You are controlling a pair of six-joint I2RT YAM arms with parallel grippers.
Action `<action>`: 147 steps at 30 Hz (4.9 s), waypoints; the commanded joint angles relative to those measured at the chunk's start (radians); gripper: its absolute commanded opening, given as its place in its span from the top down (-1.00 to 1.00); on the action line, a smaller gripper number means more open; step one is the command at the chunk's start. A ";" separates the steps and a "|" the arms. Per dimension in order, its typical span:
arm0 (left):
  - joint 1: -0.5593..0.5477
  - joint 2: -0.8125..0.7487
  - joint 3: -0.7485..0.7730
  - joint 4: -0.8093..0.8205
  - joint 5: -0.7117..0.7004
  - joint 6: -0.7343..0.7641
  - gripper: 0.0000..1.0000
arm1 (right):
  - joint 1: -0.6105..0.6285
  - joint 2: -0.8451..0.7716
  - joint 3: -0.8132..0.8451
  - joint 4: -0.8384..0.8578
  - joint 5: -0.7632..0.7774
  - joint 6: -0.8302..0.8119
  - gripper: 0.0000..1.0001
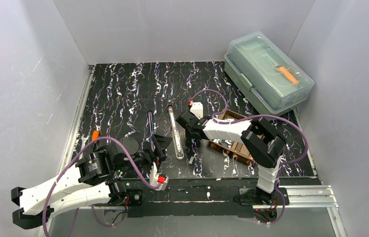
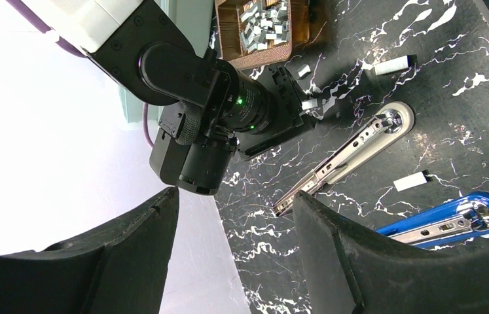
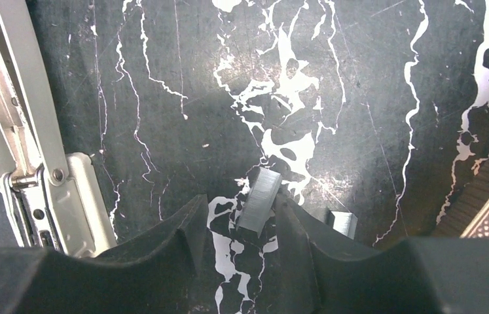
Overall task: Load the staples into the stapler
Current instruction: Pick up the staple from the center of the board.
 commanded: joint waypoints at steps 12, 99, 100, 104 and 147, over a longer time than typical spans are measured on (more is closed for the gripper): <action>-0.005 -0.014 0.011 -0.027 0.003 0.019 -0.25 | -0.006 0.003 -0.089 0.074 -0.070 -0.036 -0.01; 0.084 0.121 -0.106 0.619 0.034 0.243 -0.24 | -0.272 -0.764 -0.437 0.933 -1.297 0.789 0.89; 0.091 0.129 -0.100 0.624 0.040 0.244 -0.24 | -0.272 -0.769 -0.442 0.937 -1.297 0.797 0.90; 0.121 0.161 -0.071 0.654 0.058 0.239 -0.20 | -0.273 -0.788 -0.458 0.924 -1.304 0.800 0.91; 0.128 0.155 0.008 0.357 0.166 0.096 0.88 | -0.382 -0.803 -0.364 0.593 -1.320 0.572 -0.36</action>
